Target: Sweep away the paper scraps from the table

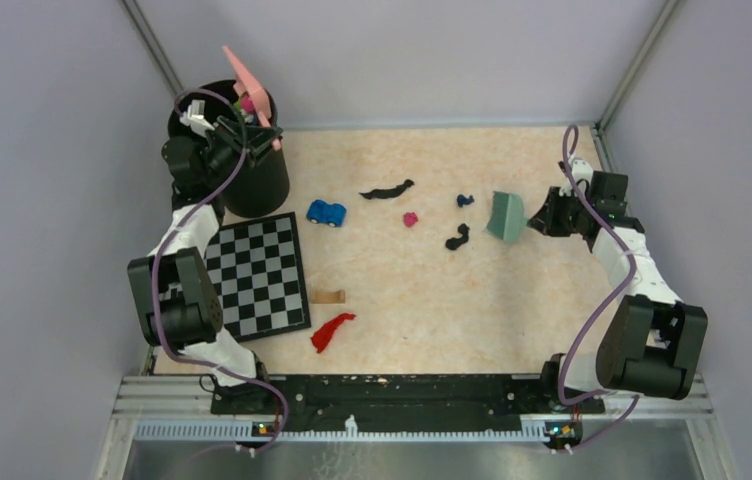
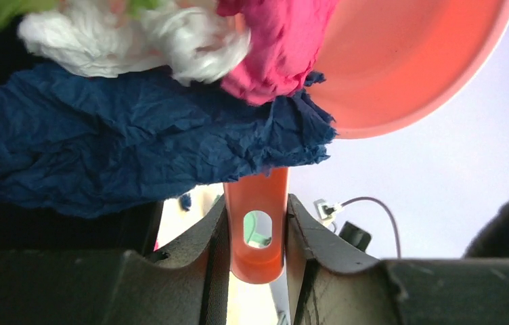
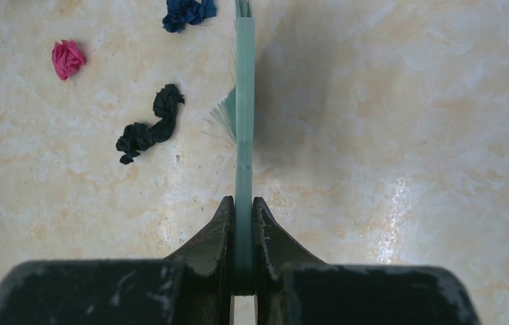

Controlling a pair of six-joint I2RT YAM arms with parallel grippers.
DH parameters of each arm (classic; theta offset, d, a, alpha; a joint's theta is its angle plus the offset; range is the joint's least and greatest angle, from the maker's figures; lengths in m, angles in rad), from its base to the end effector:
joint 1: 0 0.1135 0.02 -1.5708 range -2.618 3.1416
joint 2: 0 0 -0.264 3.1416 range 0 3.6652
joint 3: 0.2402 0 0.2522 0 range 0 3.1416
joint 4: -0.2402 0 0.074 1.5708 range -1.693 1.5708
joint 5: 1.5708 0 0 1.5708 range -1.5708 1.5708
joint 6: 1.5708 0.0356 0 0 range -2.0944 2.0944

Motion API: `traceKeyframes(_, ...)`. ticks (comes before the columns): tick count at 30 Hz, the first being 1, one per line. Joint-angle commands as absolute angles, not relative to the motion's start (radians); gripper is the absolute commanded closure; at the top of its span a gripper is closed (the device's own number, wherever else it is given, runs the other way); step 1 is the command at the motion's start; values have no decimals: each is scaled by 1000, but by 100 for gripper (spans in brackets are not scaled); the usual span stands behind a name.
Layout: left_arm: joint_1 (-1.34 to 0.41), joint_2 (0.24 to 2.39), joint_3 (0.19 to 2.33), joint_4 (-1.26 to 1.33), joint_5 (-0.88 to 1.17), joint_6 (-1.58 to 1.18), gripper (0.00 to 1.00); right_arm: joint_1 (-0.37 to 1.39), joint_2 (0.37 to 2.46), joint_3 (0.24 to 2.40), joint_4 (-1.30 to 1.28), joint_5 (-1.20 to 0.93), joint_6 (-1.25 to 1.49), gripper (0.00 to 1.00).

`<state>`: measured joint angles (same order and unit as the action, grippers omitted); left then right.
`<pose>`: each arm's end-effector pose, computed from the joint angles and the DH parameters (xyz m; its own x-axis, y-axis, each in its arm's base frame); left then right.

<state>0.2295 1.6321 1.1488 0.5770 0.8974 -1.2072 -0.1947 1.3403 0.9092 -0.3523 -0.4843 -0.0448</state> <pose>0.3732 0.0586 0.3253 -0.5433 -0.7255 -0.4224 0.3042 0.2988 -0.9045 0.2799 -0.0383 0.2482 -0.6848 0.0947 -0.7225 -0.1833 0.9373 0.2965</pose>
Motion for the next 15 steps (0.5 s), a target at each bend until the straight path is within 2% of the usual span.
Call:
traceKeyframes(1,247,1609,1056,1072,868,-1568,100,-204,1347,920,-349,-505,-66,100)
traceKeyframes(5,248,1640,969,1381,748,-1825,100,-204,1349,920,-351,-503,-69,100)
traceKeyframes(15,246,1691,880,1646,551,-2058,100,-204,1354,923,-357,-507,-74,100)
